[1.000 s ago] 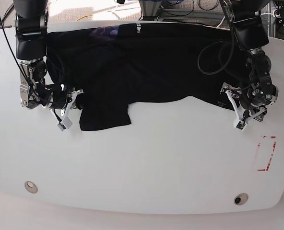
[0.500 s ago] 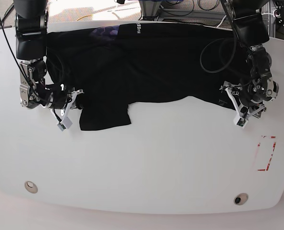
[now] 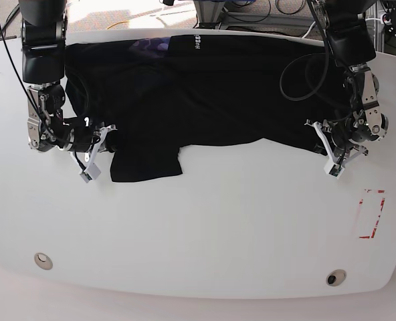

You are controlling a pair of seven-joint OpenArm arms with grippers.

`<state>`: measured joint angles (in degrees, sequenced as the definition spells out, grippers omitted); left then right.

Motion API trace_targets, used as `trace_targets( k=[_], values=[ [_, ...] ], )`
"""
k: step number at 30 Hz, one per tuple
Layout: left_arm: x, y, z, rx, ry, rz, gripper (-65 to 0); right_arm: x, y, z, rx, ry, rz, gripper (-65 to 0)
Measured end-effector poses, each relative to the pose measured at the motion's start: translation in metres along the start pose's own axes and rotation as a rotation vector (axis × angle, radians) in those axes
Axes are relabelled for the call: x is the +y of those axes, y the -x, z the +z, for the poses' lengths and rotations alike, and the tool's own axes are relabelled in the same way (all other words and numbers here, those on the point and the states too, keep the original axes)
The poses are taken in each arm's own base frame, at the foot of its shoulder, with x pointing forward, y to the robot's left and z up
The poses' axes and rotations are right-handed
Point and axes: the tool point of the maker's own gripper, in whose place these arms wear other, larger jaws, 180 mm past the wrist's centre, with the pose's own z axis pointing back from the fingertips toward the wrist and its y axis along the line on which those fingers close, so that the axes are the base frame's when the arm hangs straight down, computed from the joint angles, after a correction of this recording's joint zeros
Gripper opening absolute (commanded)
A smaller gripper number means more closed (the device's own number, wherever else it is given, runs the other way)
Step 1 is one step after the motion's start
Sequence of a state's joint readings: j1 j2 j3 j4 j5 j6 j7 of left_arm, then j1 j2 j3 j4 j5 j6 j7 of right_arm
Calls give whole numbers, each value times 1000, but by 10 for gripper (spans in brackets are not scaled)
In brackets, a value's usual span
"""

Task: Layout the t-shirt on the table in an organized manner, then fold the t-shirt properly
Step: 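Hold the hem with both grippers and adjust grip along the edge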

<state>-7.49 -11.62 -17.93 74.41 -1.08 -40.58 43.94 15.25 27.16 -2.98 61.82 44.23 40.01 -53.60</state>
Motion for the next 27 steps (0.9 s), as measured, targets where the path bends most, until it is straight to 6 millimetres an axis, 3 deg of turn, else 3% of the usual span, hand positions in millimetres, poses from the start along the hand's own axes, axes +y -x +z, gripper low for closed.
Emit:
trace_targets(
  k=[9,17,27],
  values=[
    [8,4,12,51,-60,-56,-650,-6,-8,15,2,30,20,-593],
    [9,-14,27,-5,-100,-98,-650,-8,-27,38,-17,74,75,-593],
    [6,-26,49,-54,-146,-156,-650,-6,-32,65,-23,129,126,-577]
  ],
)
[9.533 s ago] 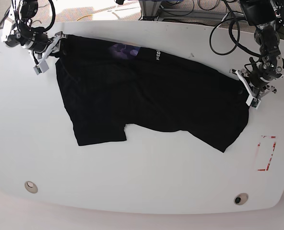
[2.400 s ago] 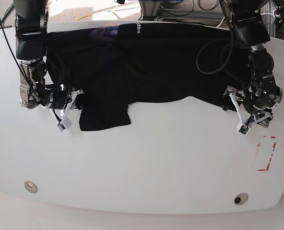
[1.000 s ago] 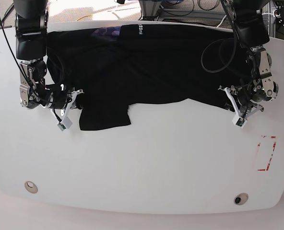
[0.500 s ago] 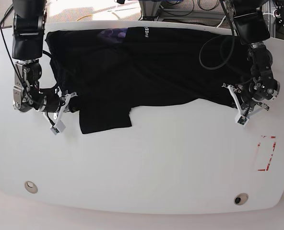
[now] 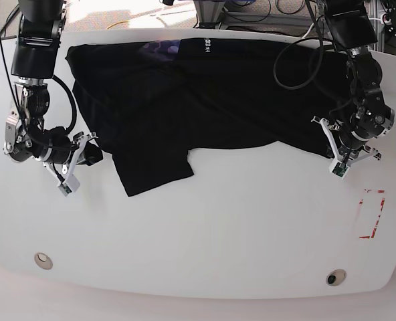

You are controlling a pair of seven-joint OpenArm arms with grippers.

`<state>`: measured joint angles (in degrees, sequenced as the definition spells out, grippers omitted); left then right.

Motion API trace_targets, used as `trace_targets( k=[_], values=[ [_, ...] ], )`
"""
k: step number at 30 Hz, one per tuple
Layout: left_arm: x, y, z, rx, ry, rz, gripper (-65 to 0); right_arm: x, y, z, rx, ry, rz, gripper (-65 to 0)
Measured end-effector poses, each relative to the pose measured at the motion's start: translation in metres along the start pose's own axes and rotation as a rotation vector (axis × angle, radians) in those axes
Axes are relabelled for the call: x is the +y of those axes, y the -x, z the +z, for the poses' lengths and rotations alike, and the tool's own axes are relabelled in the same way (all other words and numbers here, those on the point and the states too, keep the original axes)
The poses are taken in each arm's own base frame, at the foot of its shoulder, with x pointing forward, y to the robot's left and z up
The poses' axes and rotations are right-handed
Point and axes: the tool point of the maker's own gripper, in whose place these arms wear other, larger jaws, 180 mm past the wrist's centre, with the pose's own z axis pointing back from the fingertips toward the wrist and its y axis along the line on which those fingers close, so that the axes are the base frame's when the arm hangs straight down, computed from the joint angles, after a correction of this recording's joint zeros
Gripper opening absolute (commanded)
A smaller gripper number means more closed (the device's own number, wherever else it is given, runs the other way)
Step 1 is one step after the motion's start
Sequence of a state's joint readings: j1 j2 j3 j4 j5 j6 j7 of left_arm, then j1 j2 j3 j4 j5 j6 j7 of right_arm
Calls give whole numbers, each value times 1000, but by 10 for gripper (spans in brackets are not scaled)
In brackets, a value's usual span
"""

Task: Layout the t-shirt on the table in an organized manner, then fold the t-shirt properly
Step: 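Hold the hem with both grippers and adjust grip along the edge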

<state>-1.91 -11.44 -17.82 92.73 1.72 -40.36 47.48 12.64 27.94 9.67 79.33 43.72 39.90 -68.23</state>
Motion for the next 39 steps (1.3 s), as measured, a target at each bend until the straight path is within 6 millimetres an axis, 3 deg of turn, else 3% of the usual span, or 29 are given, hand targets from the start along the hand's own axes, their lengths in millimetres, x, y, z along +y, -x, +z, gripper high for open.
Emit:
trace_targets(
  k=[4,8,10,19,27,39],
  values=[
    [0,-1,1,-3,-4,-3,-650,4,-2,1,-7,-1,15,-480],
    [0,0,1,-2,-4,-3,-650,6,0,-5,-7,-15,-6,-331],
    [0,0,1,-2,-4,-3,-650,8,2,-9,-11,-25,-21,-306],
    [-1,0,1,-1,-2,-2,-650,15,-7,-29,-79,-72,-67,-303],
    [-1,0,1,0,-2,-2,-650,19,10,-65,-41,-113,-131,-303],
    [0,1,1,1,-4,-4,-650,19,10,-69,-45,-122,-141,-308]
  ],
)
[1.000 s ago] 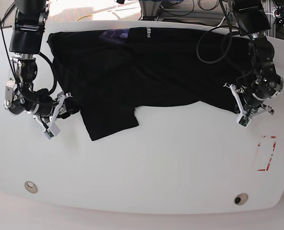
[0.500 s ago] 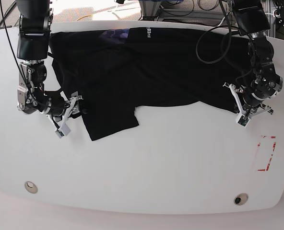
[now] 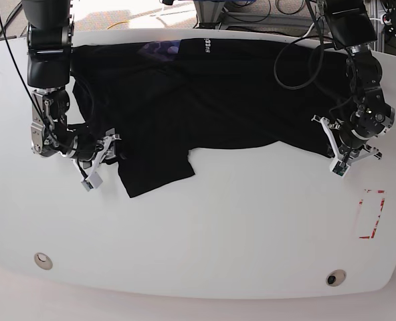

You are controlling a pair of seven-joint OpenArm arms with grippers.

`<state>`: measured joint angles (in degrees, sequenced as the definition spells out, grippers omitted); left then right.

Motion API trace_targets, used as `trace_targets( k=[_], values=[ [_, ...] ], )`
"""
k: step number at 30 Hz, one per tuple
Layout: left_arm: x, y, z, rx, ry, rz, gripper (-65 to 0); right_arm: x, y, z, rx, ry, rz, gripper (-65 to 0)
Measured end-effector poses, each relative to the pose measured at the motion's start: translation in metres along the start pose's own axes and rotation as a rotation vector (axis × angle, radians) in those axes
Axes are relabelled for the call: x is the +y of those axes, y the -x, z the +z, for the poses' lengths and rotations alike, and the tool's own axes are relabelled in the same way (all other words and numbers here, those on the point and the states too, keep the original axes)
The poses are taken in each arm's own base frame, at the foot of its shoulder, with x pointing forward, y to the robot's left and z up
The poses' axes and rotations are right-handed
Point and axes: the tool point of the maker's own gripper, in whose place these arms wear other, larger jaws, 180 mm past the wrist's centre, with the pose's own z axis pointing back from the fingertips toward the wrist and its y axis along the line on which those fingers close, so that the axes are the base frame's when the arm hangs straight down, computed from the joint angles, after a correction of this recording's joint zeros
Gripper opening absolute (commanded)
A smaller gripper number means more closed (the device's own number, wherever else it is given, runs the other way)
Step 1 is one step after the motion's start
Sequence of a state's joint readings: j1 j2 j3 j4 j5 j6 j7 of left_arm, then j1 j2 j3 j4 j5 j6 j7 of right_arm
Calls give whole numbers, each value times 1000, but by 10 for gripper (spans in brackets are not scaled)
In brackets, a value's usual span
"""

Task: Layout the t-shirt on the table in an organized manner, then fold the t-shirt properly
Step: 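Hold the hem with both grippers and adjust grip along the edge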

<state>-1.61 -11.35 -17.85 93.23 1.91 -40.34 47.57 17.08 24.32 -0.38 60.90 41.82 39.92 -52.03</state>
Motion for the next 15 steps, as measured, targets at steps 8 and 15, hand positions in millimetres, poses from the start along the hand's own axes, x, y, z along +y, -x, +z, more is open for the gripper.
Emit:
trace_targets(
  k=[8,15],
  values=[
    [0,0,0,-1,1,1,-650,9,-2,-7,-17,-23,-7,-308],
    [-1,0,0,-1,1,1,-650,9,-2,-7,-17,-23,-9,-303]
  ],
)
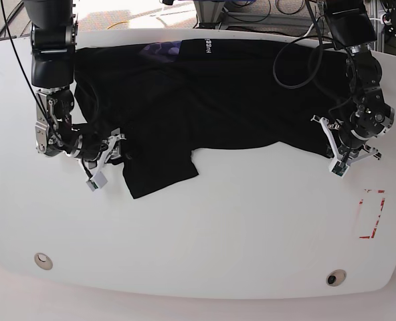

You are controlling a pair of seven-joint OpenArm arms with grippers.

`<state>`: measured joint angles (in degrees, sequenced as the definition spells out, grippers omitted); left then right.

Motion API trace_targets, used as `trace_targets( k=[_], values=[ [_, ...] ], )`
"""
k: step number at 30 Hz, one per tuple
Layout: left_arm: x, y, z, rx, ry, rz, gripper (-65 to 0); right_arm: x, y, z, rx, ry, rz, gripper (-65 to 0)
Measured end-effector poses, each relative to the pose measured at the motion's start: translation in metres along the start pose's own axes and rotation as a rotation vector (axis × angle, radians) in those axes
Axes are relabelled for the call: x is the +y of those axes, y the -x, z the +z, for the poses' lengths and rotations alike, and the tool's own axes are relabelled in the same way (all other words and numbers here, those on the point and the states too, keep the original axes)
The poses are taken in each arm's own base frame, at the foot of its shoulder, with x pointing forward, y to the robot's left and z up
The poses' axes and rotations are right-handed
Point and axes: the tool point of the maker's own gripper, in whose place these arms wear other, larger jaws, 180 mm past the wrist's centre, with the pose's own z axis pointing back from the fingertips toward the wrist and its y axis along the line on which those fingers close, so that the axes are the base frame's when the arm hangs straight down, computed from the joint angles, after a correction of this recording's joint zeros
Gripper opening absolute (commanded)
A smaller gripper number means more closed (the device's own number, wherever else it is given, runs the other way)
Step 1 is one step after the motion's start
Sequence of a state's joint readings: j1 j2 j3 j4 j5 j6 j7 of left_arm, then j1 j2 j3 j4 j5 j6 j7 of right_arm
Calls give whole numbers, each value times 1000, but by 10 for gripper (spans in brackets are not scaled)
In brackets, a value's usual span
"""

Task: Layout the t-shirt on the table in an organized manner, then fold the t-shirt properly
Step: 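Hold the hem with both grippers and adjust grip along the edge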

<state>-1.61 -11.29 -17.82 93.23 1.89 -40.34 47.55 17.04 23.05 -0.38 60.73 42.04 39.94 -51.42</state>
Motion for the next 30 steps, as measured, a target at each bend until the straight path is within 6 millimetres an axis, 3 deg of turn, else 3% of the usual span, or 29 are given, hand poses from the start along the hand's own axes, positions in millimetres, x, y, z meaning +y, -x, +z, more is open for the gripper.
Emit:
trace_targets(
  k=[5,17,30],
  values=[
    [0,0,0,1,-1,0,-650,-1,-3,1,1,4,4,-303],
    [0,0,0,0,-1,0,-650,-30,-18,26,14,90,41,-303],
    [0,0,0,1,-1,-1,-650,-19,1,12,3,42,-13,-303]
  ],
)
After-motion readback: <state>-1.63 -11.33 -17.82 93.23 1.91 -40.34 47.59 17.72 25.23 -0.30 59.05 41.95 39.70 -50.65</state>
